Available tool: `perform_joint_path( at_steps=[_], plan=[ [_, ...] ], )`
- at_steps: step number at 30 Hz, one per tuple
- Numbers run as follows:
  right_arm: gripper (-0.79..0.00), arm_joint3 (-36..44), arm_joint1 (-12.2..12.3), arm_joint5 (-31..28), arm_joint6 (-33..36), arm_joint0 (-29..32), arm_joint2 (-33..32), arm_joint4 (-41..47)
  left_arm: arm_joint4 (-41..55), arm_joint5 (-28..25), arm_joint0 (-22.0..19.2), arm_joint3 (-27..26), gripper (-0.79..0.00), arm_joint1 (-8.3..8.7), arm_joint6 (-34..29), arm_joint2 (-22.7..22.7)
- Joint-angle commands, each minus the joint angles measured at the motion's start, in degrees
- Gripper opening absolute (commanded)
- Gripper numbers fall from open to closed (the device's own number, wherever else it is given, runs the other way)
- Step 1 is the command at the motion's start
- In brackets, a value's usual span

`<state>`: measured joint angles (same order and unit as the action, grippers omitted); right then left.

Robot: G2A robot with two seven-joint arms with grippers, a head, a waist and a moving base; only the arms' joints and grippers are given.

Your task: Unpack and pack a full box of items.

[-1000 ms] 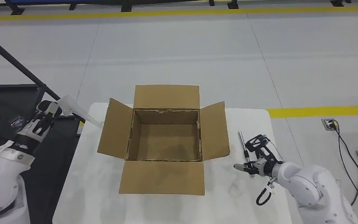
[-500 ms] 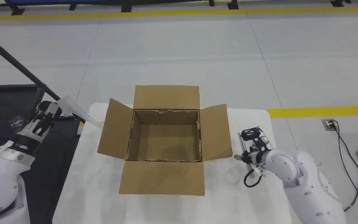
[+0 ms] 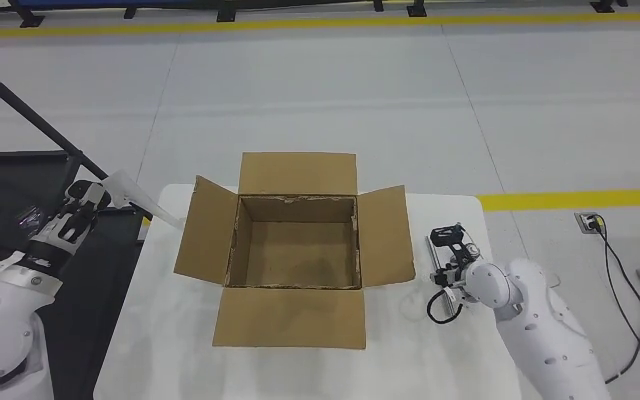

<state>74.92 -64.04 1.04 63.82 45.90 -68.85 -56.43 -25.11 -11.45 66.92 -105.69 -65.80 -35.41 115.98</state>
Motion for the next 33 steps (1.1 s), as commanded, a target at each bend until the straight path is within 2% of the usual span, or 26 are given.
perform_joint_path(
  at_steps=[1,13,18,25,33],
  plan=[
    [-0.462,-0.7,-0.2,0.3,0.1,-0.7,0.5,0.0,0.0,0.0,0.0,0.0,-0.785,0.00,0.0,0.0],
    [-0.508,-6.2,-1.1,1.0,3.7,-5.4,3.7,-0.9,0.0,0.0,0.0,0.0,-0.785,0.00,0.0,0.0],
    [-0.505,-8.3,-1.7,1.2,3.3,-7.1,4.8,-0.4,0.0,0.0,0.0,0.0,-0.785,0.00,0.0,0.0],
    [-0.566,-10.9,-2.2,0.9,2.9,-8.6,5.7,0.1,0.0,0.0,0.0,0.0,-0.785,0.00,0.0,0.0],
    [-0.576,-13.6,-2.7,0.6,2.7,-9.8,6.6,0.8,0.0,0.0,0.0,0.0,-0.785,0.00,0.0,0.0]
  ],
)
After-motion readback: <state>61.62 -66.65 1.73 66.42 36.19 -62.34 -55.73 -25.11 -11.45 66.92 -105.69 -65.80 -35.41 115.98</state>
